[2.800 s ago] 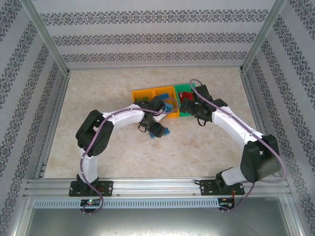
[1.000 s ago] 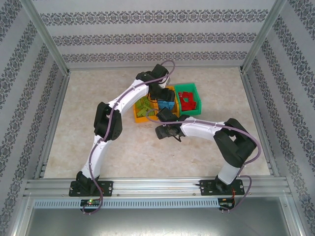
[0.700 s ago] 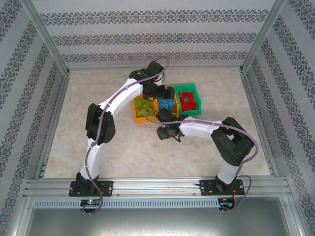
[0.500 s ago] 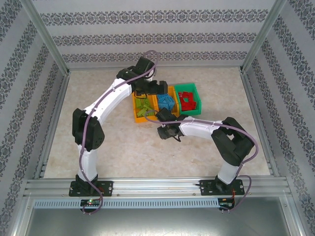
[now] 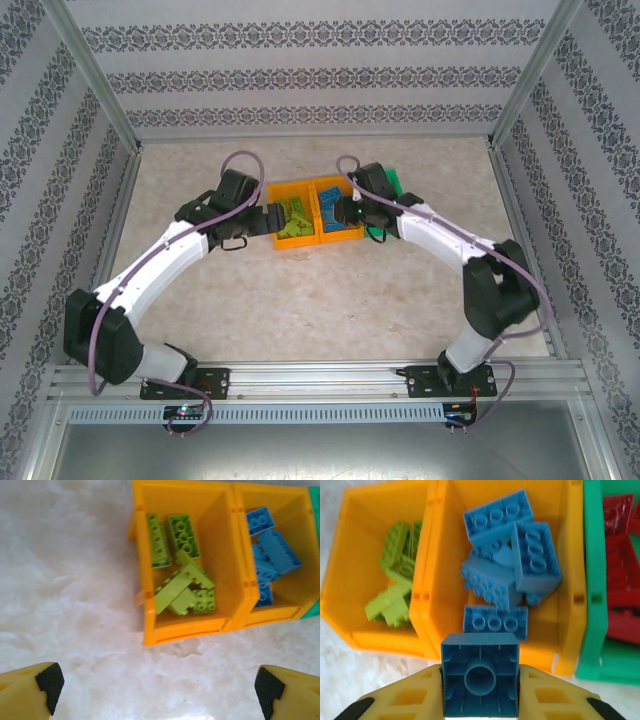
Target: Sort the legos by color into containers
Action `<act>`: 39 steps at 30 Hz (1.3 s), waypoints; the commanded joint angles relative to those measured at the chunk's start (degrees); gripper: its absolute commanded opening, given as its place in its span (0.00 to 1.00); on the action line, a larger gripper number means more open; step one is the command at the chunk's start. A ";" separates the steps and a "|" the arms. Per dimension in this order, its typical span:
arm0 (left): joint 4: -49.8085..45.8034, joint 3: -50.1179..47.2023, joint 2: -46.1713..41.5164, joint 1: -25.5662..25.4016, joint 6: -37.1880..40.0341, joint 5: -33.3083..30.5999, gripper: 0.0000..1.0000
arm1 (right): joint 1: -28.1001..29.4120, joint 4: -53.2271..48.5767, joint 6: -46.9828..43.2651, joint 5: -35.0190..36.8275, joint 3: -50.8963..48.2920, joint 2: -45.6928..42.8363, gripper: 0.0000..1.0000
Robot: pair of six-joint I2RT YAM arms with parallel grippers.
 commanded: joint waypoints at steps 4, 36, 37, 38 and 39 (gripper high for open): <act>3.08 -8.45 -6.41 0.14 -1.50 -4.37 1.00 | -1.72 -7.03 4.93 -2.40 10.93 10.00 0.32; 51.68 -42.25 -12.98 7.12 32.69 -27.32 0.99 | -21.70 47.92 -24.70 13.90 -49.09 -26.31 0.98; 55.01 -43.75 -12.82 7.61 33.13 -26.56 0.99 | -22.25 51.03 -24.11 13.40 -49.61 -25.06 0.98; 58.30 -45.10 -12.65 8.24 33.33 -25.40 0.99 | -22.47 50.34 -24.58 12.81 -48.50 -24.19 0.98; 61.82 -46.42 -12.32 9.10 33.35 -24.02 0.99 | -22.66 52.82 -25.37 12.66 -48.18 -22.47 0.98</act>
